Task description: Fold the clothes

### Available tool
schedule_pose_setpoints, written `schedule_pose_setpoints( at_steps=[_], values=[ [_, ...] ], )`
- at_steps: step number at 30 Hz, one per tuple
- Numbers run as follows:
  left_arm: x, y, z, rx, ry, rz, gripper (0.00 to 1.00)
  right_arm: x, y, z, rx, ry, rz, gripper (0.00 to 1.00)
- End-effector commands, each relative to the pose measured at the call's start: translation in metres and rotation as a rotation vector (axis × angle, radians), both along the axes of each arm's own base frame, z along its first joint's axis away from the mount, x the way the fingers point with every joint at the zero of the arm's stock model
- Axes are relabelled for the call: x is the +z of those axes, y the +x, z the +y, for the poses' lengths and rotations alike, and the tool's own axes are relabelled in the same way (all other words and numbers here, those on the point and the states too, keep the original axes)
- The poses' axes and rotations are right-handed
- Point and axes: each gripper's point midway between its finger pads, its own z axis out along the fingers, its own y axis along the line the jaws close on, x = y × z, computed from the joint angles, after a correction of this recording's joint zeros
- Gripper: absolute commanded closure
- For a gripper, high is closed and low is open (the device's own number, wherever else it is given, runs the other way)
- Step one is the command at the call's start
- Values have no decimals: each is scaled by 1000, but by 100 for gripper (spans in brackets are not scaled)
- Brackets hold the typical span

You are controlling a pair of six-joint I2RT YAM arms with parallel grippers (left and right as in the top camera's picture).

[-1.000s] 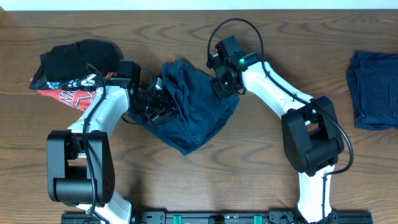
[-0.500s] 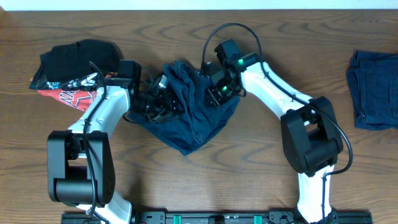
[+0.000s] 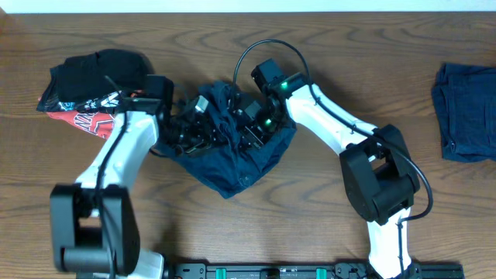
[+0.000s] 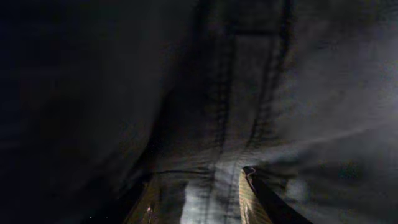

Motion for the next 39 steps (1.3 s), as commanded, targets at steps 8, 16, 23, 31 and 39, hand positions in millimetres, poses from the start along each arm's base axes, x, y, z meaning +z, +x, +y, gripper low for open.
schedule_pose_setpoints(
  at_steps=[8, 16, 23, 31, 39],
  values=[
    [5, -38, 59, 53, 385, 38, 56, 1, -48, 37, 209, 29, -21, 55],
    [1, -15, 79, 167, 498, -18, 49, -16, -33, 28, 104, -148, -98, 65],
    [15, 37, 76, 221, 462, -236, 25, 6, 2, 5, -125, -219, -150, 63],
    [0, 45, 65, 200, 413, -210, 24, 29, 46, -53, -396, -347, -234, 59],
    [-36, 55, 31, 133, 226, -125, 49, 8, 54, -99, -569, -460, -120, 61]
  ],
)
